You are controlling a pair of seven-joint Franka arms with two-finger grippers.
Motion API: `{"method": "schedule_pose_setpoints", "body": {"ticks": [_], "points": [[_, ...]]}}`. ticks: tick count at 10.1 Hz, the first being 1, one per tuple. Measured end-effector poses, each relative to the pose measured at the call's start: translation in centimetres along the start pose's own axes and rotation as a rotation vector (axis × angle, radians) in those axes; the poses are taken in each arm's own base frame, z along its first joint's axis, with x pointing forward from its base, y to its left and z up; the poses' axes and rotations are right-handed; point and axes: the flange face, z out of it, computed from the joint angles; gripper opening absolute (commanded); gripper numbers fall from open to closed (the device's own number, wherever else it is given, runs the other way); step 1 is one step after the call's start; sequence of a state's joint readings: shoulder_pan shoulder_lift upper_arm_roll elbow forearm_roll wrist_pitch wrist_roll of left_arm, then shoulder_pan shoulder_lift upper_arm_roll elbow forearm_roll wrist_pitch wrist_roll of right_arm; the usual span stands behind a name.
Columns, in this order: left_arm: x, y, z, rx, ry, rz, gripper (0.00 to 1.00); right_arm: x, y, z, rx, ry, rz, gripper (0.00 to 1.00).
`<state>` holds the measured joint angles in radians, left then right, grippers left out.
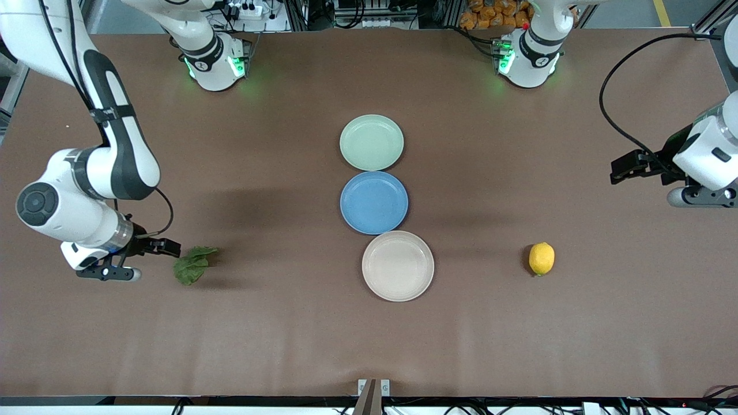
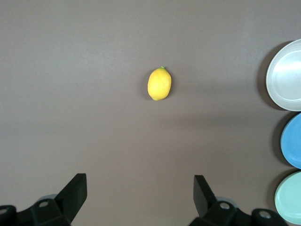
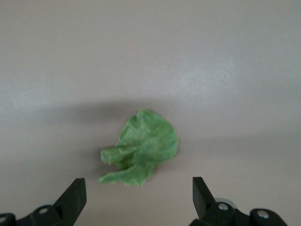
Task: Place lemon and lettuce in plates
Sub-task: 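Lower the right gripper onto the lettuce while the left gripper approaches the lemon, then grasp the lettuce with the right gripper while the left gripper grasps the lemon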
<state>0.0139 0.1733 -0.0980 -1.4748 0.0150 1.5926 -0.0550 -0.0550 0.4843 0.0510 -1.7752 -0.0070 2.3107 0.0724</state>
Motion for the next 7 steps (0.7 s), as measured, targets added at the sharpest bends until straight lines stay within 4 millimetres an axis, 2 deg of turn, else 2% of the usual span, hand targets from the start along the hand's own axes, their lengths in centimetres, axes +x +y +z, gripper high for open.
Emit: {"method": "schedule_pose_setpoints", "body": {"ticks": [2, 3, 5, 7], "points": [[2.1, -0.5, 2.7, -0.006, 0.014, -0.008, 1.0, 0.2, 0.5, 2.8, -0.002, 0.009, 0.007, 1.0], [3.2, -1.4, 4.1, -0.01, 0.028, -0.022, 1.0, 0.2, 0.9, 3.7, -0.005, 0.004, 0.012, 1.0], [4.9, -2.4, 6.9, -0.015, 0.035, -0.038, 1.0, 0.1, 1.3, 4.7, -0.008, -0.01, 0.017, 1.0], [5.9, -1.7, 10.0, -0.02, 0.042, -0.027, 1.0, 0.0, 1.4, 5.6, -0.008, -0.021, 0.018, 1.0]]}}
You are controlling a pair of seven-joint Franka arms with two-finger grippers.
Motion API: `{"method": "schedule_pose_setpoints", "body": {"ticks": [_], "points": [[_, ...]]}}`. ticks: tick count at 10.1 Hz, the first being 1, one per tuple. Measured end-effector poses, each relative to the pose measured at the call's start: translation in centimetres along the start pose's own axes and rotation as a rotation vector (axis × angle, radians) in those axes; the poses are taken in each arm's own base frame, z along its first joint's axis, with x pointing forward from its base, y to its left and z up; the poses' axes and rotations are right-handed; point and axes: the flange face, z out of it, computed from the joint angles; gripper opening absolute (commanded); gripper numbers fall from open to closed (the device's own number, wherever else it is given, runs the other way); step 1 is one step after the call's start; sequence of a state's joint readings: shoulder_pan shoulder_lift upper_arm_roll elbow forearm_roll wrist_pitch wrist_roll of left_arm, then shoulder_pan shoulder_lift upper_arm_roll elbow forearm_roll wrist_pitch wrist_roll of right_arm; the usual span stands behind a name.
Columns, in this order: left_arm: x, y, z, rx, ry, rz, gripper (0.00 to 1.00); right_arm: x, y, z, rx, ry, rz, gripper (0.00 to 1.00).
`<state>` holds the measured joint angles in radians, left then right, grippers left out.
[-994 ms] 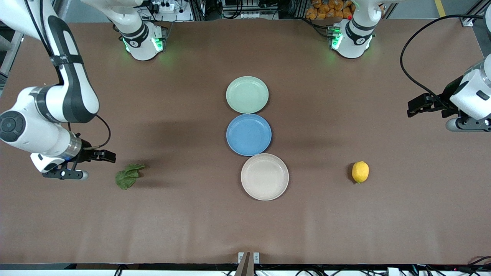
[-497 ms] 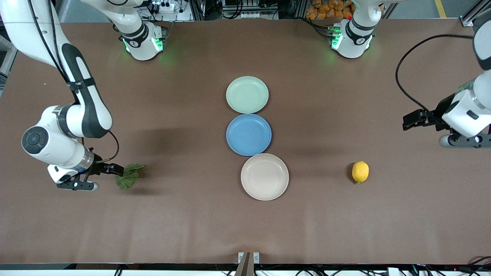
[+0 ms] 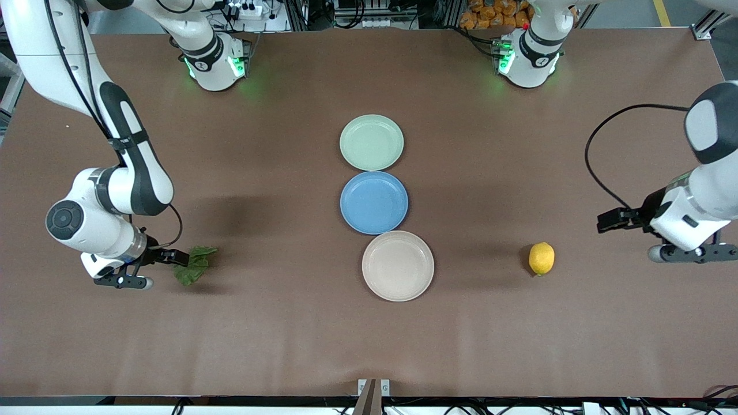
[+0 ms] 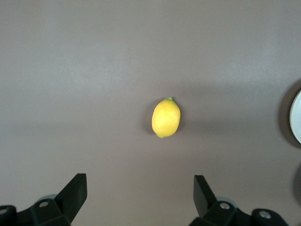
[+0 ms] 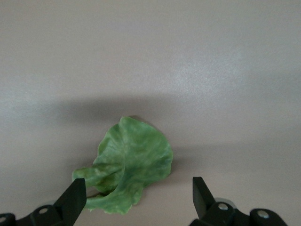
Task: Place lemon and lettuce in plates
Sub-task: 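Grasp the lettuce with the right gripper while the left gripper grasps the lemon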
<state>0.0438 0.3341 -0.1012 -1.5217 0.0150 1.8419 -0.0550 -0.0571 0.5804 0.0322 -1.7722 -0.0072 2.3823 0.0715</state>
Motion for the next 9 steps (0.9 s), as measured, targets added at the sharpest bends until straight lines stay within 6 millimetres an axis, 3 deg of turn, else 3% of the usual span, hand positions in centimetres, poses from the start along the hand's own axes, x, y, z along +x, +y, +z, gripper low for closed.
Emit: {"method": "schedule_pose_setpoints", "body": {"ticks": [6, 9], "points": [[1.0, 1.6, 11.5, -0.013, 0.02, 0.023, 1.0, -0.4, -0.5, 4.2, 0.013, -0.016, 0.008, 1.0], [1.1, 1.9, 16.0, -0.027, 0.009, 0.02, 1.0, -0.6, -1.2, 4.7, 0.021, -0.023, 0.03, 1.0]]}}
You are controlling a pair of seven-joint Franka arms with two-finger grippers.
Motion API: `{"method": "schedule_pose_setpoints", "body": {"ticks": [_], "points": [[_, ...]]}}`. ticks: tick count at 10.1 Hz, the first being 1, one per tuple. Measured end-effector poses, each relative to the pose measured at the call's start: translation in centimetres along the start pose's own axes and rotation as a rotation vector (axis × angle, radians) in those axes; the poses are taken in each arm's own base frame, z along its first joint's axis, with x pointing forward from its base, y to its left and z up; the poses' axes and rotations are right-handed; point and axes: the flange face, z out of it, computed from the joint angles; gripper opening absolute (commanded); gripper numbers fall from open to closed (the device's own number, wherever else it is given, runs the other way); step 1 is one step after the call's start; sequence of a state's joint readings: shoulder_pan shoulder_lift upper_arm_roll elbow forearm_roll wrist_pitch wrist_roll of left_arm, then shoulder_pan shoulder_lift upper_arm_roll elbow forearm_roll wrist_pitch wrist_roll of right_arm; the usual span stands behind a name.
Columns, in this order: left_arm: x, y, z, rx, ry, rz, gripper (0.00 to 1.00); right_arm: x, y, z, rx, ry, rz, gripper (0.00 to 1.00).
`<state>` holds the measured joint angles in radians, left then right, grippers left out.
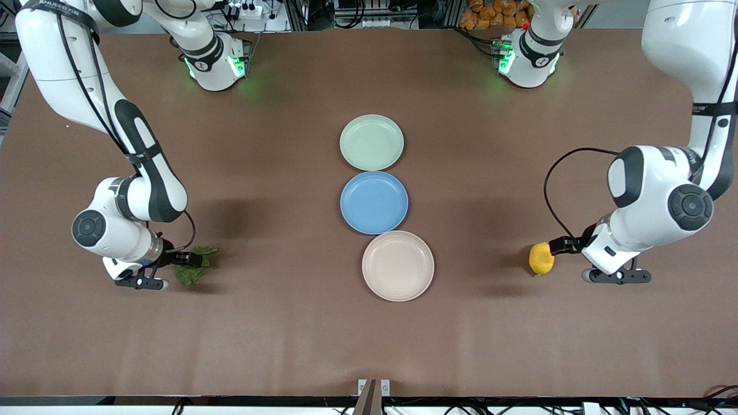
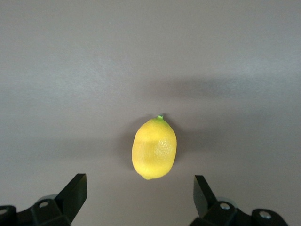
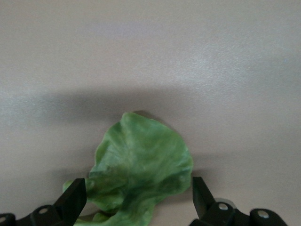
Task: Place lemon and lettuce in plates
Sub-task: 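Grasp the lettuce with the right gripper while the left gripper grasps the lemon, then carry the lettuce toward the green plate while the left gripper carries the lemon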
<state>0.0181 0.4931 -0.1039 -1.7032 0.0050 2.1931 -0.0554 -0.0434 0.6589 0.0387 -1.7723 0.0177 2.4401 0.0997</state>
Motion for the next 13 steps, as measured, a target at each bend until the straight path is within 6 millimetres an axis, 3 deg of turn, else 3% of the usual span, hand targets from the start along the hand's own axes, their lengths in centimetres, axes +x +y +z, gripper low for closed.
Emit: {"method": "schedule_pose_setpoints", "body": {"ticks": [5, 6, 7, 11, 13], "points": [[0.2, 0.0, 6.7, -0.03, 0.009, -0.02, 1.0, -0.3, -1.0, 0.6, -0.001, -0.01, 0.009, 0.98], [0.2, 0.1, 7.9, -0.032, 0.015, -0.02, 1.0, -0.3, -0.9, 0.8, -0.001, -0.012, 0.01, 0.43], [0.1, 0.3, 9.0, -0.035, 0.026, -0.017, 1.0, -0.4, -0.9, 1.0, -0.002, -0.016, 0.011, 0.01], [-2.1, 1.2, 13.5, -0.037, 0.029, -0.005, 1.0, -0.4, -0.2, 1.3, 0.004, -0.022, 0.038, 0.0], [-2.4, 1.3, 13.9, -0.037, 0.044, -0.005, 1.0, -0.4, -0.4, 1.1, 0.014, -0.019, 0.044, 0.0]]}}
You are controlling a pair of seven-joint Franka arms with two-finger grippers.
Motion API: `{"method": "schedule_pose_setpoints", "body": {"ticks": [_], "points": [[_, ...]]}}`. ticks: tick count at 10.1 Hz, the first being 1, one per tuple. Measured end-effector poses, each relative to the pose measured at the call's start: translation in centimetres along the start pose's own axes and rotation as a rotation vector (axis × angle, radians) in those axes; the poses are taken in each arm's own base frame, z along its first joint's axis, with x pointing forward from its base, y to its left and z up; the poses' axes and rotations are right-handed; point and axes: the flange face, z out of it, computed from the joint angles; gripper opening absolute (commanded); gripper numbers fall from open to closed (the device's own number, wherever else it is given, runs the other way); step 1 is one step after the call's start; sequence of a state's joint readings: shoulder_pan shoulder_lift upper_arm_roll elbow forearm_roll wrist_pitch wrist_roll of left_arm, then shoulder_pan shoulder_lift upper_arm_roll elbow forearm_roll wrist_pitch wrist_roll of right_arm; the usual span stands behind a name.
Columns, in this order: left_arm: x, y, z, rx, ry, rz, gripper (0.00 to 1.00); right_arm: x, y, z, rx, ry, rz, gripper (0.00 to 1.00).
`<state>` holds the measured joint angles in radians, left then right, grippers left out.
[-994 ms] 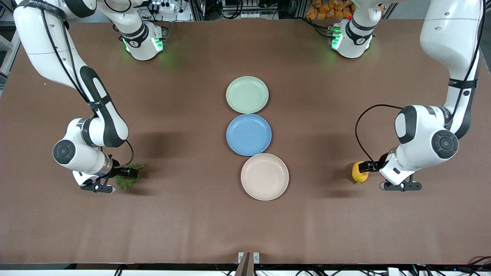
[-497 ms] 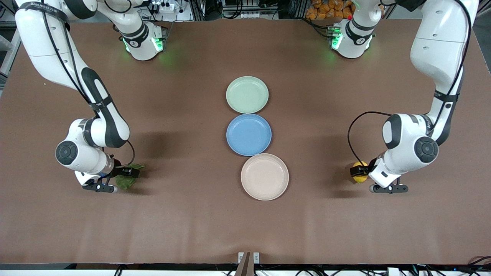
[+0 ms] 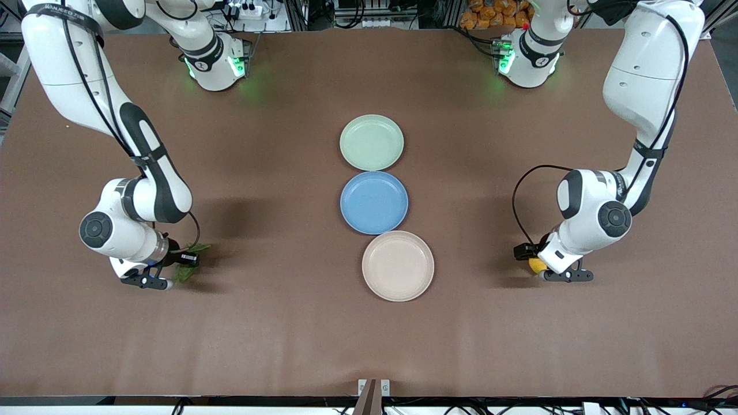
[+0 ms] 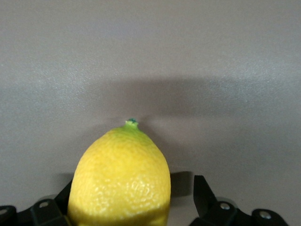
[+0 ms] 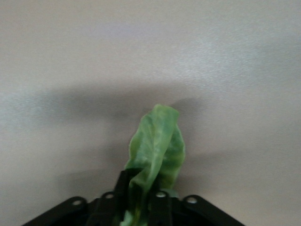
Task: Place lemon and lettuce in plates
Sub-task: 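Carry the lettuce toward the green plate while the left gripper carries the lemon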
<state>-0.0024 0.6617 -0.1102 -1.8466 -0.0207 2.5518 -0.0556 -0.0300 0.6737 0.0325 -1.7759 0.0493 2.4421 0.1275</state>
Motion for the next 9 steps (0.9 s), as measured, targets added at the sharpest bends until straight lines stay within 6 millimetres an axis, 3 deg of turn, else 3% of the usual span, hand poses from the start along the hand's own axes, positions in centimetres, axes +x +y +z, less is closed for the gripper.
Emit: {"method": "schedule_pose_setpoints", "body": {"ticks": [4, 6, 9], "points": [[0.0, -0.1, 0.0, 0.0, 0.012, 0.0, 1.0, -0.6, -3.6, -1.8, 0.011, 0.001, -0.028, 0.0], [0.0, -0.1, 0.0, 0.005, 0.013, 0.015, 0.79, -2.4, -7.6, -3.5, 0.009, -0.014, -0.006, 0.0], [0.1, -0.7, -0.1, 0.023, 0.015, 0.075, 0.4, -6.9, -17.0, -7.4, -0.005, -0.049, 0.044, 0.0]]}}
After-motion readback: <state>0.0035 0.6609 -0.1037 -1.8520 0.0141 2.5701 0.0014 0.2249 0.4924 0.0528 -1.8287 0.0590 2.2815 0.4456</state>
